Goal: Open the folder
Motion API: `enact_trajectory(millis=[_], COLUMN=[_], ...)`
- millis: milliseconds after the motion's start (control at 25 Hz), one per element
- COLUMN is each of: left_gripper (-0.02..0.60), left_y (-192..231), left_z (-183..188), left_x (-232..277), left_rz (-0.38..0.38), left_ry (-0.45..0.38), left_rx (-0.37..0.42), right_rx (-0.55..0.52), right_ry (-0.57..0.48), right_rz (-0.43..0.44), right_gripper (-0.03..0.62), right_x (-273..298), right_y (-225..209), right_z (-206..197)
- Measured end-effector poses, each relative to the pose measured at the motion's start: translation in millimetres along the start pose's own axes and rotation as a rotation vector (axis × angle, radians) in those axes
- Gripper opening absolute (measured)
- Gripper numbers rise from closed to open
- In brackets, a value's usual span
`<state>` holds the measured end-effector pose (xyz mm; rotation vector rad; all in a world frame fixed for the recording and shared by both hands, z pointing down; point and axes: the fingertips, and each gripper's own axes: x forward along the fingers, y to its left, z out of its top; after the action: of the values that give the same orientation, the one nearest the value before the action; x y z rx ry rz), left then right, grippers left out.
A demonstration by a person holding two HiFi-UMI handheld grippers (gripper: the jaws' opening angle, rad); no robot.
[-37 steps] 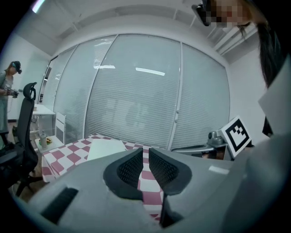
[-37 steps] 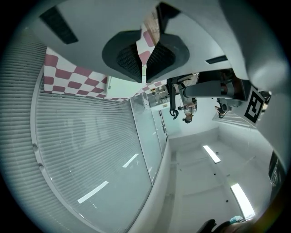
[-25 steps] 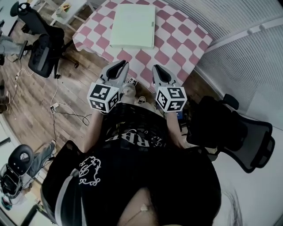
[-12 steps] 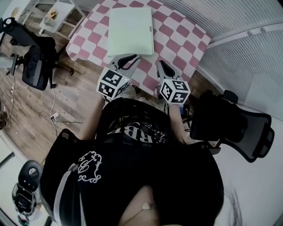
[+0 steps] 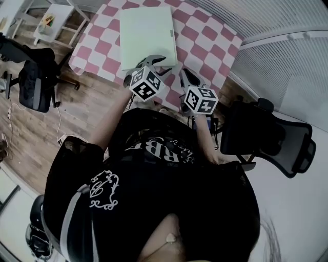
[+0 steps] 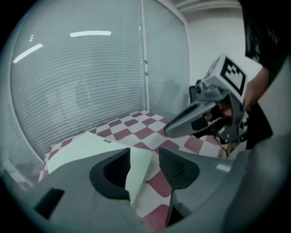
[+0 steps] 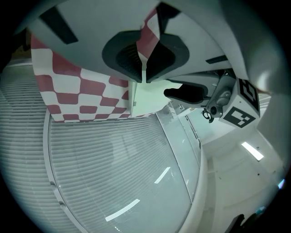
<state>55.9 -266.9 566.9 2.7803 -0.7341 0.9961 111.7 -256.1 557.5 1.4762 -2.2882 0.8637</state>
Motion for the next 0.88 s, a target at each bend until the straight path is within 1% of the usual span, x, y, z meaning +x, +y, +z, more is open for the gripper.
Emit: enact_trajectory(millis=[80,160,200,280,360,440,520,600,680,720,760,800,880], left_gripper=[0.207,0.209,0.209,0.209,0.209,0.209,0.21,0.219,0.224,0.239,0.269,0.278,0.279], left_y=[-0.4,0.5,1.6,3.1,2.8,1.6,1.3,2.4,2.1,0.3,-2.1,-4.2,-4.1], left_z=[-9.1,-13.2,-13.1,-12.3,-13.8,-16.9,-17.9,-16.7,-16.3,-17.7,-20.0,-22.1,-24.0], left_x=[18.5,33.1,38.7,47.7,54.6,59.2,60.9,60.9,58.9,57.7,56.8,56.5,58.3], left_rz=[-0.012,-0.011,-0.007,-0.007,-0.017,-0.029,-0.036,-0.038,-0.044,-0.055,-0.067,-0.074,-0.054], left_ry=[0.077,0.118,0.124,0.129,0.146,0.161,0.163,0.16,0.166,0.177,0.192,0.204,0.211], left_rx=[0.127,0.245,0.287,0.339,0.366,0.381,0.38,0.371,0.372,0.378,0.387,0.397,0.4], right_rx=[0.023,0.038,0.045,0.073,0.129,0.212,0.296,0.357,0.391,0.399,0.404,0.408,0.418], right_ry=[-0.005,0.008,0.022,0.055,0.07,0.074,0.081,0.083,0.082,0.081,0.08,0.079,0.076], right_rz=[-0.01,-0.005,0.005,0.031,0.05,0.063,0.07,0.076,0.085,0.088,0.091,0.093,0.096], right_gripper=[0.034,0.034,0.034,0.035,0.035,0.035,0.035,0.035,0.035,0.035,0.037,0.037,0.037], right_x=[8.3,17.5,22.7,33.3,41.9,49.6,55.7,59.0,61.1,62.0,62.9,63.6,64.7], right_y=[-7.7,-14.5,-17.0,-20.1,-24.2,-30.3,-35.8,-38.4,-38.4,-38.1,-38.0,-38.2,-39.3], right_z=[-0.8,-3.2,-5.2,-9.7,-12.7,-16.8,-22.1,-24.7,-25.3,-25.4,-25.3,-25.1,-24.3])
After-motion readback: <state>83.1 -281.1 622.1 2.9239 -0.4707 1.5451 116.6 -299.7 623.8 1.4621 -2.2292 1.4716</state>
